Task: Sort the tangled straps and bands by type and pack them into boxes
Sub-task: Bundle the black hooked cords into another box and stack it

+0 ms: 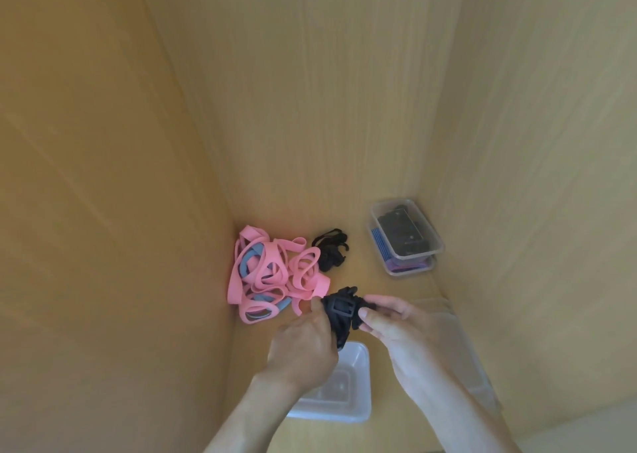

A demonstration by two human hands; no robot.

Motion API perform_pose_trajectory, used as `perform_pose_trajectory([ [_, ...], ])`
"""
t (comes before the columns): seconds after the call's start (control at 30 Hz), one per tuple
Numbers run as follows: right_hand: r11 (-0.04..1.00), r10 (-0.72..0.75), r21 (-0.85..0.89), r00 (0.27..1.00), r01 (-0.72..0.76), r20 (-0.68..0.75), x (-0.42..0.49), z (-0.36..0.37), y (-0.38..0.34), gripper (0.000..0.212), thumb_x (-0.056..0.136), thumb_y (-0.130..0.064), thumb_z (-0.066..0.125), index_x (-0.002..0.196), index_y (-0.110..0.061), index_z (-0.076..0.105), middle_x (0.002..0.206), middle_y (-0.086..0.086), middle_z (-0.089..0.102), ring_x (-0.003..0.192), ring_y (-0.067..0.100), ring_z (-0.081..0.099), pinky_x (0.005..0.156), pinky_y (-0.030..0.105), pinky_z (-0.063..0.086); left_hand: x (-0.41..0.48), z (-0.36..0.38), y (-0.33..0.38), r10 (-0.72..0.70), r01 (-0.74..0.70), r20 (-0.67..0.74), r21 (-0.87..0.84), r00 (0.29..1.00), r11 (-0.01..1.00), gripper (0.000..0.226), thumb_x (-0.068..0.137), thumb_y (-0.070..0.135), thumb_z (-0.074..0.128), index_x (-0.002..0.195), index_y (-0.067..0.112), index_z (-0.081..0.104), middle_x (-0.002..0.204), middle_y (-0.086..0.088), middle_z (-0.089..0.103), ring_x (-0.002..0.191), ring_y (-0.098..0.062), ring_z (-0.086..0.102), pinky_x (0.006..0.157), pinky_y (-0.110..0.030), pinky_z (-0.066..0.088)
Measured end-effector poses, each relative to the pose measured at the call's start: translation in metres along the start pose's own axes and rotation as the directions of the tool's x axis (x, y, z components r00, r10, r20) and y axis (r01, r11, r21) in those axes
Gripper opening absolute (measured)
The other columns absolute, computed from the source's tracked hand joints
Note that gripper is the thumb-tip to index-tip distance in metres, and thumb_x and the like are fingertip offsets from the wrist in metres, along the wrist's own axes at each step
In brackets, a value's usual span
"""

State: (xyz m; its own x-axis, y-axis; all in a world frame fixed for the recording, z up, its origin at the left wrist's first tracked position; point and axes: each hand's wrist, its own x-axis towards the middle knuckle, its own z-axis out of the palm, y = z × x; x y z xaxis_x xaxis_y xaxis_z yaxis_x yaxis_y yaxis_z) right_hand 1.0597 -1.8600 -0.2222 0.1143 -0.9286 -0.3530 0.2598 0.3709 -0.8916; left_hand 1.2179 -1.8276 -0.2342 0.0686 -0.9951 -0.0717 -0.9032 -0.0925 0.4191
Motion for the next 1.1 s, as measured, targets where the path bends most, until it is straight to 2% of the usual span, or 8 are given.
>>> perform_pose_trajectory([
  [0.13, 0.96, -0.054, -0.268, 0.991, 0.085, 0.124, -0.011, 0.006, -0.003, 0.045, 0.087, 0.014, 0.065, 0.125, -0.009, 0.065, 0.11, 0.004, 0.072, 0.087, -0.004, 0.07, 0.073, 0.01, 0.052, -0.003, -0.005, 0.002, -0.079, 0.079, 0.007, -0.022, 0.997, 0.997, 0.027, 0.097, 0.028, 0.048, 0.119, 0.014, 0.041, 0.099, 0.001, 0.061, 0.096, -0.024, 0.065, 0.073, -0.03, 0.045],
  [0.27, 0.853, 0.005, -0.492, 0.941, 0.172, 0.338, -0.022, 0.015, 0.002, 0.07, 0.093, -0.013, 0.069, 0.148, -0.037, 0.033, 0.132, -0.018, 0.054, 0.115, -0.006, 0.056, 0.091, 0.013, 0.043, -0.005, 0.0, 0.008, -0.193, 0.193, -0.015, 0.152, 0.981, 0.969, 0.036, 0.096, 0.027, 0.049, 0.126, 0.01, 0.039, 0.116, -0.003, 0.063, 0.106, -0.022, 0.066, 0.075, -0.027, 0.044],
  [0.43, 0.718, -0.258, -0.647, 0.961, 0.257, 0.095, -0.009, 0.031, 0.017, 0.039, 0.084, -0.03, 0.078, 0.12, -0.034, 0.064, 0.1, -0.021, 0.066, 0.099, 0.001, 0.064, 0.081, 0.01, 0.044, -0.016, 0.019, 0.023, -0.114, 0.116, -0.03, 0.398, 0.993, 0.91, 0.028, 0.098, 0.023, 0.039, 0.122, 0.011, 0.046, 0.108, -0.002, 0.063, 0.098, -0.02, 0.068, 0.065, -0.027, 0.04],
  [0.57, 0.782, -0.143, -0.599, 0.985, 0.171, 0.096, 0.008, 0.025, 0.026, 0.026, 0.079, -0.02, 0.083, 0.085, -0.038, 0.065, 0.082, -0.021, 0.071, 0.08, -0.007, 0.067, 0.074, 0.011, 0.051, -0.026, 0.027, 0.009, -0.203, 0.213, -0.105, 0.096, 0.974, 0.972, 0.027, 0.097, 0.043, 0.042, 0.106, 0.018, 0.046, 0.09, 0.004, 0.062, 0.09, -0.021, 0.066, 0.066, -0.028, 0.044],
  [0.77, 0.926, 0.07, -0.378, 0.991, -0.02, 0.118, 0.018, 0.024, 0.034, 0.022, 0.087, 0.002, 0.073, 0.085, -0.02, 0.074, 0.08, -0.006, 0.078, 0.078, 0.01, 0.075, 0.066, 0.018, 0.055, -0.047, 0.017, -0.012, -0.182, 0.14, -0.081, -0.37, 0.98, 0.918, 0.025, 0.079, 0.047, 0.057, 0.088, 0.028, 0.042, 0.072, 0.011, 0.058, 0.065, -0.009, 0.052, 0.056, -0.026, 0.038],
  [0.9, 0.955, 0.144, -0.284, 0.971, -0.085, 0.192, 0.016, 0.032, 0.044, 0.014, 0.089, 0.003, 0.07, 0.099, -0.005, 0.075, 0.092, 0.012, 0.078, 0.091, 0.031, 0.075, 0.082, 0.04, 0.06, -0.063, 0.001, -0.03, -0.133, 0.116, 0.013, -0.578, 0.991, 0.808, 0.025, 0.079, 0.042, 0.059, 0.1, 0.033, 0.051, 0.081, 0.021, 0.064, 0.069, -0.001, 0.056, 0.059, -0.013, 0.039],
  [1.0, 0.959, 0.141, -0.27, 0.975, -0.091, 0.172, 0.015, 0.033, 0.053, 0.016, 0.088, 0.005, 0.07, 0.099, -0.007, 0.074, 0.092, 0.009, 0.079, 0.092, 0.029, 0.075, 0.086, 0.04, 0.059, -0.08, -0.003, -0.049, -0.116, 0.171, 0.126, -0.694, 0.985, 0.699, 0.049, 0.077, 0.051, 0.062, 0.123, 0.04, 0.048, 0.093, 0.018, 0.061, 0.079, -0.002, 0.057, 0.072, -0.011, 0.042],
  [1.1, 0.947, 0.136, -0.308, 0.982, -0.089, 0.135, 0.013, 0.03, 0.062, 0.022, 0.087, 0.006, 0.071, 0.101, -0.011, 0.073, 0.093, 0.005, 0.079, 0.093, 0.022, 0.074, 0.087, 0.032, 0.057, -0.094, 0.003, -0.07, -0.173, 0.156, 0.029, -0.59, 0.985, 0.792, 0.057, 0.077, 0.041, 0.068, 0.128, 0.042, 0.043, 0.103, 0.021, 0.053, 0.095, -0.002, 0.055, 0.078, -0.009, 0.041],
])
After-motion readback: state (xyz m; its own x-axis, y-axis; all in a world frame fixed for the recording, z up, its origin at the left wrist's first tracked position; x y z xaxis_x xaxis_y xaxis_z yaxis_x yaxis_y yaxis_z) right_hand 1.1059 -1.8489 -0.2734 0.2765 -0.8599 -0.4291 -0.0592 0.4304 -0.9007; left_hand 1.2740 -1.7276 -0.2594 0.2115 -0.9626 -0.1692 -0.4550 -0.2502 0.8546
